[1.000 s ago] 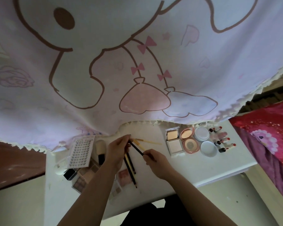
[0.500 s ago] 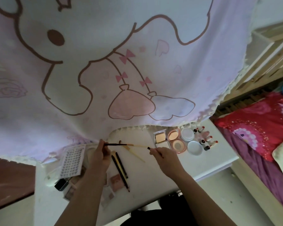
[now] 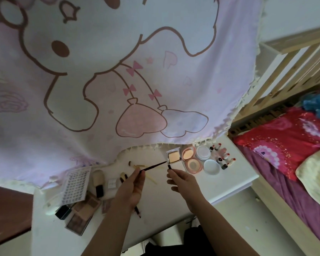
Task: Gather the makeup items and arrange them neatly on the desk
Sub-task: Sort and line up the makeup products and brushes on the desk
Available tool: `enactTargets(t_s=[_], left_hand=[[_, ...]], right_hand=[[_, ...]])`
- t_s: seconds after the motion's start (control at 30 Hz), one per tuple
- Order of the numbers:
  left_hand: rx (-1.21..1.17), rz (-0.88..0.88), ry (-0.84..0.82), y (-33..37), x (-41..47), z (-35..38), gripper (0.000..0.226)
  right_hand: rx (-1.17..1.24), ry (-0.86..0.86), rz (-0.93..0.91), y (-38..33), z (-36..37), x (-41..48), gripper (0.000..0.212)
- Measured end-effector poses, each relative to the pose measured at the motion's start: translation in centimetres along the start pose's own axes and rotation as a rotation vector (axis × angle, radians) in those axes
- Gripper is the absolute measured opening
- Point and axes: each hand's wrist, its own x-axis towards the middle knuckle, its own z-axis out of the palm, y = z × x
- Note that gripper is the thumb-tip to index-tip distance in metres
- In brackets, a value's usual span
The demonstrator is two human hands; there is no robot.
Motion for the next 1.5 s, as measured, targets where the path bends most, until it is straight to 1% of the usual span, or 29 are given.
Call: enactTargets(t_s=[0.07, 0.17, 0.23, 0.3, 0.37, 0.4, 0.43, 0.47, 0.6, 0.7, 0.77, 0.83, 0.93, 1.0, 1.07, 1.13, 1.23, 1.4, 1.5], left_hand=[[0.121, -0.011, -0.034, -0.7, -0.1, -0.1, 0.003], [0.413, 0.06, -0.073, -1.6, -0.4, -0.4, 0.006], [0.698, 0.146, -0.13, -1.8, -0.7, -0.3, 0.012], [1.068, 0.226, -0.224, -1.8, -0.8, -0.1, 0.021], [1.412, 0.295, -0.306, -2.2, -0.4, 0.5, 0.022], [1.522, 0.325, -0.309, -2.6, -0.2, 0.9, 0.023], [1.572, 0.349, -0.279, -3.0, 0.0, 1.3, 0.022], [1.564, 0.365, -0.225, -3.5, 0.0, 1.7, 0.021], [1.29, 0.348, 0.071, -5.4, 0.7, 2.9, 0.017], [1.189, 0.317, 0.193, -6.7, 2.1, 3.0, 0.018], [1.176, 0.314, 0.253, -7.5, 3.2, 3.4, 0.019], [1.206, 0.33, 0.279, -8.2, 4.3, 3.8, 0.022], [1.249, 0.3, 0.256, -8.6, 6.4, 4.7, 0.034], [1.166, 0.228, 0.209, -8.5, 7.9, 5.4, 0.042], [1.03, 0.128, 0.178, -8.3, 9.7, 5.9, 0.044], [0.972, 0.078, 0.187, -8.2, 11.1, 6.1, 0.045], [1.043, 0.085, 0.243, -8.0, 12.2, 4.9, 0.048], [1.271, 0.162, 0.362, -6.6, 11.0, 0.6, 0.037], [1.418, 0.175, 0.319, -6.3, 10.5, -0.6, 0.033]], right_hand=[[0.059, -0.023, -0.006, -0.2, -0.2, 0.2, 0.018], [0.105, -0.034, -0.021, -0.6, -0.7, 1.0, 0.022], [0.1, -0.064, -0.024, -0.8, -1.4, 1.7, 0.024], [0.05, -0.117, -0.034, -1.1, -2.1, 2.4, 0.024], [-0.008, -0.176, -0.032, -1.4, -2.6, 3.1, 0.023], [-0.025, -0.2, -0.031, -1.5, -2.9, 3.4, 0.023], [-0.031, -0.215, -0.03, -1.7, -3.2, 3.7, 0.023], [-0.037, -0.214, -0.032, -1.7, -3.5, 3.9, 0.022], [-0.178, -0.157, -0.028, -1.5, -6.3, 5.8, 0.022], [-0.302, -0.14, 0.008, 0.3, -8.3, 7.6, 0.019], [-0.382, -0.155, 0.046, 2.0, -9.1, 8.6, 0.017], [-0.443, -0.169, 0.08, 3.7, -9.6, 9.3, 0.017], [-0.547, -0.209, 0.102, 5.4, -10.2, 9.6, 0.017], [-0.572, -0.208, 0.117, 5.9, -10.3, 9.4, 0.021], [-0.595, -0.181, 0.127, 6.4, -10.3, 9.4, 0.024], [-0.604, -0.138, 0.14, 6.7, -10.1, 9.3, 0.026], [-0.59, -0.06, 0.166, 7.3, -9.3, 8.9, 0.025], [-0.586, -0.03, 0.166, 8.0, -6.0, 8.6, 0.025], [-0.633, -0.009, 0.139, 7.9, -4.4, 8.9, 0.027]])
